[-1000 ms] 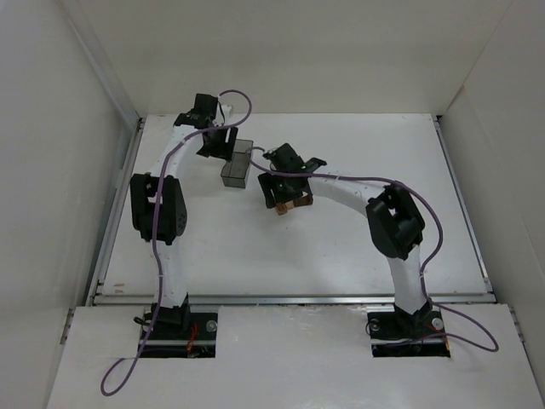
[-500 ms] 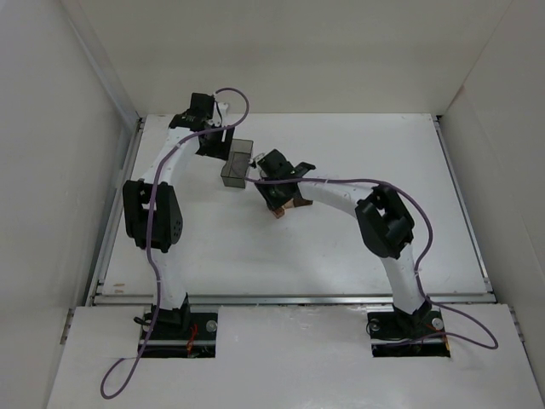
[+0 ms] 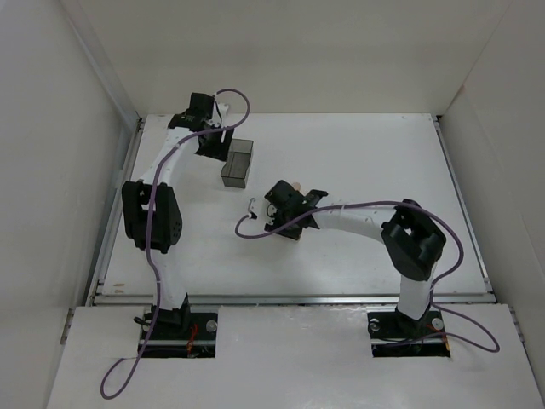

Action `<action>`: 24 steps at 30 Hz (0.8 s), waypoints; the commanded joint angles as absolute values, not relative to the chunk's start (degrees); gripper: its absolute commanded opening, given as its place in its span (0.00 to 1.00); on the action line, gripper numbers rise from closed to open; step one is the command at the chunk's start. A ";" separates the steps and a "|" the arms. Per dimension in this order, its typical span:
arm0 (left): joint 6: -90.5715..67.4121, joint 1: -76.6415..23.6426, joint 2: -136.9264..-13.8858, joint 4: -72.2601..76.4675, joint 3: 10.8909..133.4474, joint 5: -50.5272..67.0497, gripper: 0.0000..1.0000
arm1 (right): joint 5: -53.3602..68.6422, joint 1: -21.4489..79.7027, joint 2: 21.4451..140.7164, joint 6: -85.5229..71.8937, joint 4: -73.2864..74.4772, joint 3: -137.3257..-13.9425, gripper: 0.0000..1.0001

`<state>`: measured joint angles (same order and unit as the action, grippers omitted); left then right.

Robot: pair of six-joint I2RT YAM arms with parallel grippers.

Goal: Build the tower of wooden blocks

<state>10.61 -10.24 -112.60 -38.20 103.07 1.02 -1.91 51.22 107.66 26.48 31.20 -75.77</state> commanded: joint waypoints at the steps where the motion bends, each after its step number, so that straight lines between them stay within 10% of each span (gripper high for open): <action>1: 12.39 -10.02 -107.93 -39.37 102.39 -0.18 0.69 | 1.93 50.98 105.91 40.42 29.10 -73.04 0.00; 11: 11.78 -10.02 -106.87 -39.90 102.92 0.87 0.69 | 9.84 49.75 113.55 45.00 29.00 -78.57 0.01; 24: 10.20 -10.02 -105.74 -38.85 99.49 2.90 0.69 | 7.29 49.75 114.26 41.31 29.00 -80.15 0.41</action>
